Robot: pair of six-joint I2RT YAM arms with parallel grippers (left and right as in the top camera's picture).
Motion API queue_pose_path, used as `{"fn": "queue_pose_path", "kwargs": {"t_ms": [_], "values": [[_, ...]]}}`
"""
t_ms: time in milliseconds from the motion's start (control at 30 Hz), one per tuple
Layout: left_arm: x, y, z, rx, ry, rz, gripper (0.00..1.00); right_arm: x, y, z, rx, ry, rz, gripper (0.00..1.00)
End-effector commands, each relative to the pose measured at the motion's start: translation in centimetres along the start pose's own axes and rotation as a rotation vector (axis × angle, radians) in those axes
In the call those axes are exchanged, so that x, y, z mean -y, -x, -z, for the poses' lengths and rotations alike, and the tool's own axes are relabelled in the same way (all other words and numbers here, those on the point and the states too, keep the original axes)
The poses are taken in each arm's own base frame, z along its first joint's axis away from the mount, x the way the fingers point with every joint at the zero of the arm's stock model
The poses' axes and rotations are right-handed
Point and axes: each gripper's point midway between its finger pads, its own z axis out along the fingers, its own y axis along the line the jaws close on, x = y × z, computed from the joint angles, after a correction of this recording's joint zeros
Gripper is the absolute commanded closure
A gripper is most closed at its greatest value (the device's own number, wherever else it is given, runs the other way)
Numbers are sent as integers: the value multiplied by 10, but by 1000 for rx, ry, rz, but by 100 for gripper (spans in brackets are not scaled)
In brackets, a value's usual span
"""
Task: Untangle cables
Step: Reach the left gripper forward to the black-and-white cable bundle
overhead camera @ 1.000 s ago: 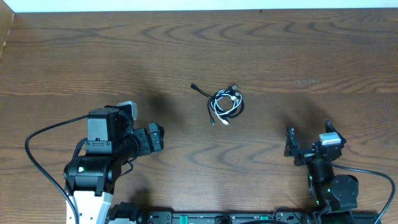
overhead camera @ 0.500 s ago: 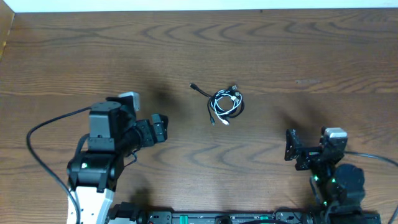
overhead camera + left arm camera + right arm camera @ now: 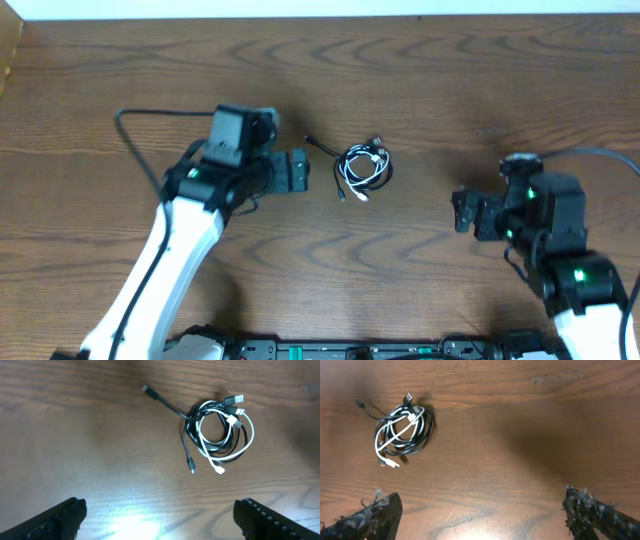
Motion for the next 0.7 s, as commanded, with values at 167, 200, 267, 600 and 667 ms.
{"fn": "queue_pose_path", "kwargs": {"t_ms": [167, 200, 267, 600, 667], "values": [[18, 18, -55, -23, -9, -36, 8, -21, 14, -8, -38, 97, 51, 1], [21, 19, -62, -24, -13, -36, 8, -21, 14, -8, -38, 97, 50, 1], [28, 19, -77, -24, -25, -52, 9, -21, 14, -8, -38, 97, 51, 1], [55, 0, -146, -76, -57, -112, 17, -21, 14, -8, -39, 97, 50, 1], [57, -8, -158, -99, -53, -115, 20, -21, 14, -8, -39, 97, 50, 1]]}}
